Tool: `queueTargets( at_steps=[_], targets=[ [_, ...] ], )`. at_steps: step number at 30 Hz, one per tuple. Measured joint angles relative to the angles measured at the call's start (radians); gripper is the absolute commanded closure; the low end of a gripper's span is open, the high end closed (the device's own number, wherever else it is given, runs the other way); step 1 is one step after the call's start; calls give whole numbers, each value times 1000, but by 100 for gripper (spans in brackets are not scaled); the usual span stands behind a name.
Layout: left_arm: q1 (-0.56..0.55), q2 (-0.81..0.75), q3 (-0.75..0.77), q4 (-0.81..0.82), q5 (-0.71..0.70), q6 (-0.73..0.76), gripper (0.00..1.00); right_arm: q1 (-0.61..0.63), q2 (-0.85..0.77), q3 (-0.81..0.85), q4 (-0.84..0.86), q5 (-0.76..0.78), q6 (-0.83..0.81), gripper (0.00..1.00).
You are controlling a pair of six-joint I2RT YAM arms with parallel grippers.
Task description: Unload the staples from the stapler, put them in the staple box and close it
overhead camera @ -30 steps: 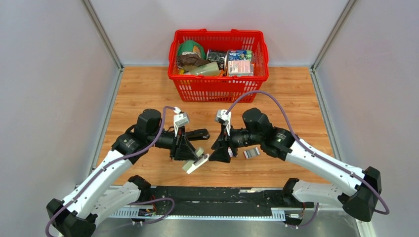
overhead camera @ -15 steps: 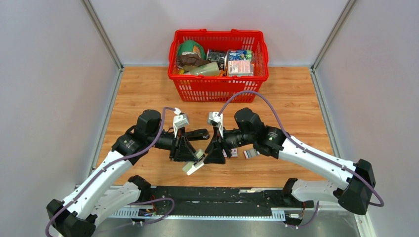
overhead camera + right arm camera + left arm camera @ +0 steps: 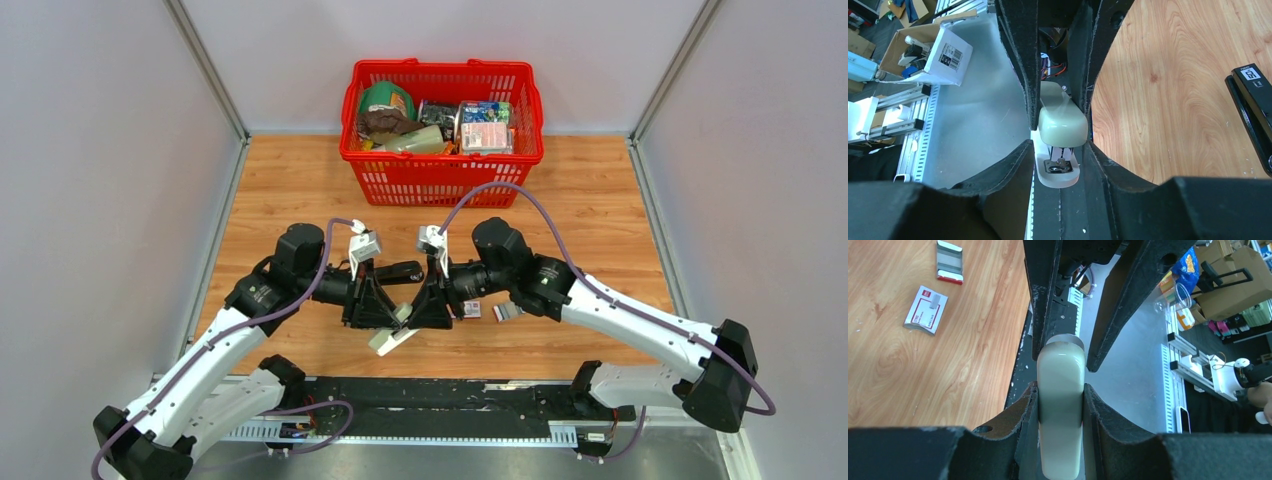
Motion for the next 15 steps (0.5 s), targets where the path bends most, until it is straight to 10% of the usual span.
queueTargets(
  at_steps=[10, 15],
  targets=[
    [0, -9, -6, 14, 20, -3, 100, 6, 9, 1, 3, 0, 26, 100],
    [-1, -22, -17, 42, 25, -19, 100, 12, -4, -4, 3, 4, 37, 100]
  ],
)
